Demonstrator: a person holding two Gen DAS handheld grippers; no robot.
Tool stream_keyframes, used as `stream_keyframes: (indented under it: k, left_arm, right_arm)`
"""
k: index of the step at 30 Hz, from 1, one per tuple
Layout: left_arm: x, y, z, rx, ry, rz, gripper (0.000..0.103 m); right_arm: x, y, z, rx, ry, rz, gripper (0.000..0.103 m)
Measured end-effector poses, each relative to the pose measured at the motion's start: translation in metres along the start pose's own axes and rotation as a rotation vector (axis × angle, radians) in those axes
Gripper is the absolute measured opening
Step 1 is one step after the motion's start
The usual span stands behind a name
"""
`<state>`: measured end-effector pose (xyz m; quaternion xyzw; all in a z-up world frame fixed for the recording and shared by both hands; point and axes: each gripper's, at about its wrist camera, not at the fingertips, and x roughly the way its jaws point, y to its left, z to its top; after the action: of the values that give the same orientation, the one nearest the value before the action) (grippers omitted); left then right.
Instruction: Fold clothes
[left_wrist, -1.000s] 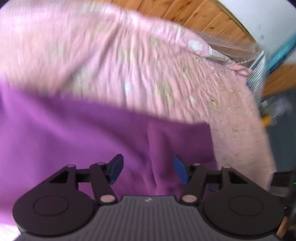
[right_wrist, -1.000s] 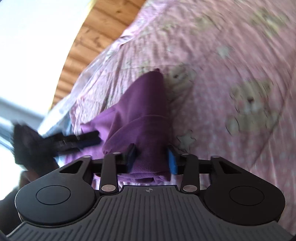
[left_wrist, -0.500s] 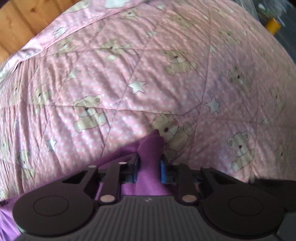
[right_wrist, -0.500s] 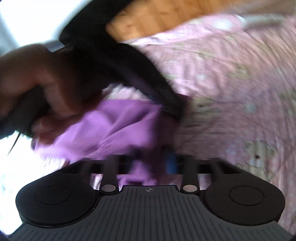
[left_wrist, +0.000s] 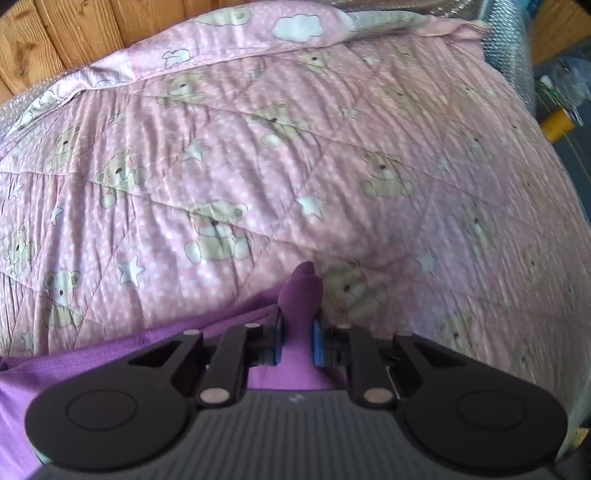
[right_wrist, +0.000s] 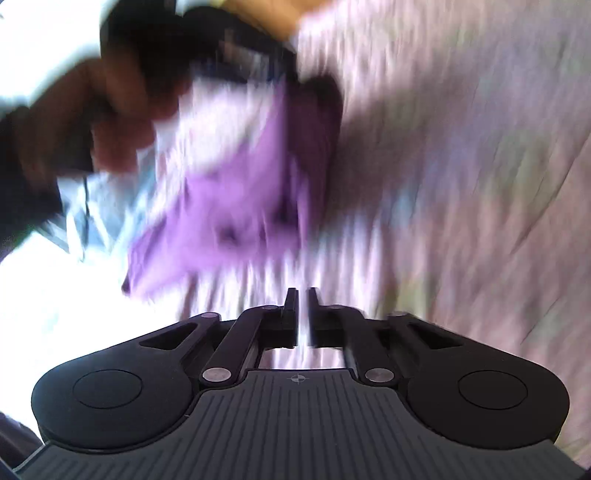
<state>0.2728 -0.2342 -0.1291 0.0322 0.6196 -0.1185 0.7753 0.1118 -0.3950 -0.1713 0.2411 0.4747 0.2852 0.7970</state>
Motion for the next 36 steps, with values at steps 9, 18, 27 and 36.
stream_keyframes:
  k: [9, 18, 27, 36]
  left_arm:
    - [-0.006, 0.001, -0.014, -0.043, -0.025, -0.016, 0.014]
    - [-0.019, 0.005, -0.017, -0.055, -0.060, -0.025, 0.014]
    - [-0.044, 0.018, -0.022, -0.113, -0.112, -0.064, 0.014]
    - [-0.049, 0.031, -0.025, -0.144, -0.118, -0.102, 0.014]
  right_arm:
    - [0.045, 0.016, 0.092, -0.142, 0.024, -0.043, 0.010]
    - [0.020, 0.022, 0.001, -0.128, 0.211, -0.005, 0.011]
    - [0.063, 0.012, 0.055, -0.129, 0.087, 0.084, 0.028]
    - [0.016, 0.015, -0.007, -0.149, 0.173, 0.124, 0.009]
